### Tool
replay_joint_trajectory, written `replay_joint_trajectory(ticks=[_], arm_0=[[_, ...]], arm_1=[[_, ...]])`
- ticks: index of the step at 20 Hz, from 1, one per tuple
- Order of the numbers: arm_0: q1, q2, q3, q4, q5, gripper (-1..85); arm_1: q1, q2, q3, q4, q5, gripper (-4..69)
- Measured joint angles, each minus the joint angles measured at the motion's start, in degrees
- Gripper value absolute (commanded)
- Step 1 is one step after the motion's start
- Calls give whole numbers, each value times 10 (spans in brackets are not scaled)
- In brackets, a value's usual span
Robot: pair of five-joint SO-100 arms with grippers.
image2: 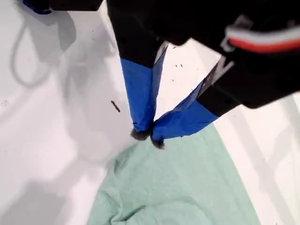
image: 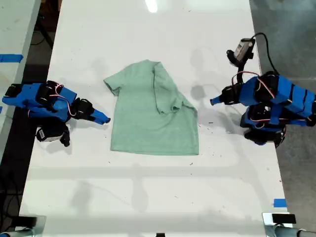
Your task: Fold t shirt
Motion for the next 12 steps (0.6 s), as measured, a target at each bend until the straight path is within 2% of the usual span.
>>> replay_joint_trajectory(ticks=[3, 7, 8, 10, 12], arm_0=[[0, 0, 0, 0, 0, 113], [0, 0, 0, 0, 0, 113], [0, 0, 0, 0, 0, 113], [0, 0, 0, 0, 0, 113], [0, 0, 0, 0, 0, 113]], arm_1=[[-18, 242, 214, -7, 0, 20], [-7, 280, 353, -37, -23, 20], [1, 282, 368, -40, -19, 22], [12, 283, 374, -38, 8, 78], [12, 283, 375, -38, 16, 66]])
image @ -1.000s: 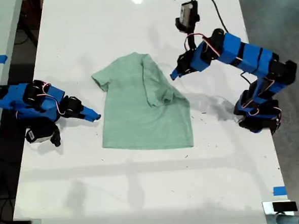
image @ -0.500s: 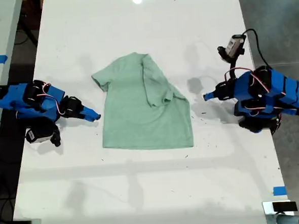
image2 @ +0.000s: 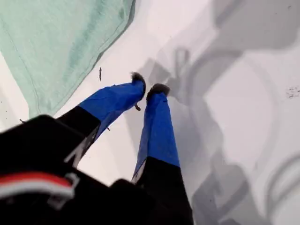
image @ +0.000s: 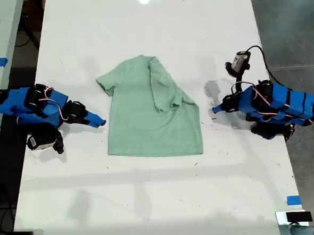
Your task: Fold t shirt
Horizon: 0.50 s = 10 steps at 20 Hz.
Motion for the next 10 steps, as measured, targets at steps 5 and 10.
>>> replay_joint_trajectory(ticks=[5, 10], arm_0=[[4, 0, 0, 0, 0, 113], [3, 0, 0, 0, 0, 113]], arm_1=[[-30, 0, 2, 0, -30, 65], [-31, 0, 2, 0, -72, 63]])
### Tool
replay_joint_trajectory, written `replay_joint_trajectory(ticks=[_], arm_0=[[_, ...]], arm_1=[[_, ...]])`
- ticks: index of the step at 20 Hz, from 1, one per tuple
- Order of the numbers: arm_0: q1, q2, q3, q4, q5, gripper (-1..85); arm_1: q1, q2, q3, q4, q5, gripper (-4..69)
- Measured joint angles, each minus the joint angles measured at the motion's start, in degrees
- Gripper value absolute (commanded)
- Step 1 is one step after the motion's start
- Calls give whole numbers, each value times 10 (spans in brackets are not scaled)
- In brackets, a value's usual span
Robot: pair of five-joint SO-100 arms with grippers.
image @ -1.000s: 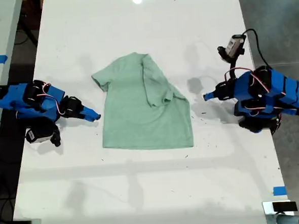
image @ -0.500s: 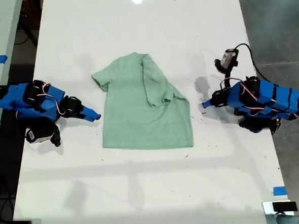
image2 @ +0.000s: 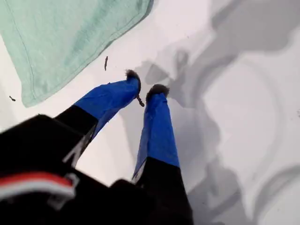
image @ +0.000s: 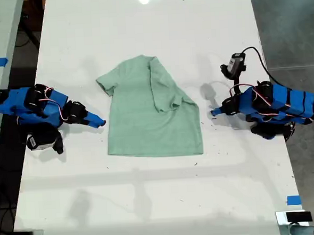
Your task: Fold t shirt
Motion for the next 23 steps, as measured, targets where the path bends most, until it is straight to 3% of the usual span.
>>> replay_joint_trajectory(ticks=[5, 23], arm_0=[[0, 0, 0, 0, 0, 113], [0, 0, 0, 0, 0, 113]], arm_1=[[-1, 0, 0, 0, -53, 62], [0, 0, 1, 0, -55, 58]])
